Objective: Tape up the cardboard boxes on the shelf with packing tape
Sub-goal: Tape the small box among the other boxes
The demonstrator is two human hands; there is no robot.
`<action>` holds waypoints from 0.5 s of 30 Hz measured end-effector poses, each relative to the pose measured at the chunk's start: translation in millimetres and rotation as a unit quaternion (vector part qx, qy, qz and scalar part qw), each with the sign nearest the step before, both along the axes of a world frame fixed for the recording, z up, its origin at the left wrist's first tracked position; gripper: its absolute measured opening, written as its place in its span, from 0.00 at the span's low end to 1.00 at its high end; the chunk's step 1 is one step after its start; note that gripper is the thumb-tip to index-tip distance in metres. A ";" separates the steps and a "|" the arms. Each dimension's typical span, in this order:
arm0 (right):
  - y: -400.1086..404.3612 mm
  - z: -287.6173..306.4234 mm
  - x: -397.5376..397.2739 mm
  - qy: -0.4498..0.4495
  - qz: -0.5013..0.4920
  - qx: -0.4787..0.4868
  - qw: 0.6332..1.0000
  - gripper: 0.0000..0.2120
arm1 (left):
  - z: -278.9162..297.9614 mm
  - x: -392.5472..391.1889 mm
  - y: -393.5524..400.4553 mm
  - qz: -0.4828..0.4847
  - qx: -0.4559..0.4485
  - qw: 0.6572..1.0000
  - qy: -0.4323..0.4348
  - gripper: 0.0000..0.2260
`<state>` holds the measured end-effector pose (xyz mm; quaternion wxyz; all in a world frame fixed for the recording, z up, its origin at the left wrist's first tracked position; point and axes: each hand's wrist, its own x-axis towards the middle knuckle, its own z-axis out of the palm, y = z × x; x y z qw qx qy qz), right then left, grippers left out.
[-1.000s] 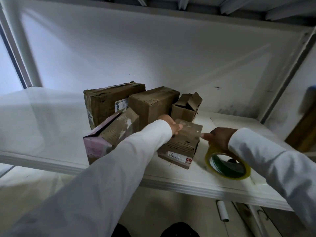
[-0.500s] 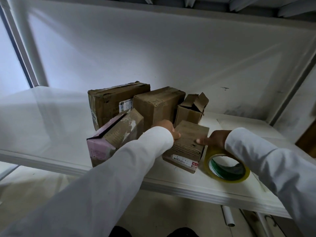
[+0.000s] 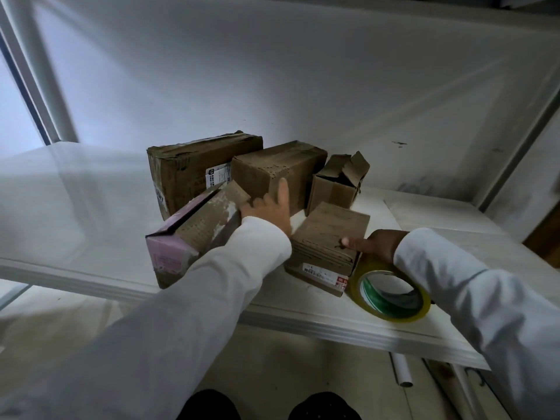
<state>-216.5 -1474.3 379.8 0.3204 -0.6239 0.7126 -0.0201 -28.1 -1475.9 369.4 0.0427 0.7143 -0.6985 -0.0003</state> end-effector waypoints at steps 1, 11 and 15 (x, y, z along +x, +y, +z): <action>0.3 -0.7 0.7 0.006 0.001 -0.002 1.000 0.26 | -3.6 4.2 -0.4 0.007 -0.004 1.000 0.003 0.42; 8.2 7.8 18.1 0.109 0.048 -0.037 0.992 0.21 | -8.2 -58.3 2.4 -0.159 -0.007 0.969 0.187 0.22; 8.2 9.0 18.6 0.107 0.042 -0.038 0.993 0.19 | -23.0 -63.6 -5.5 -0.179 0.058 0.972 0.140 0.24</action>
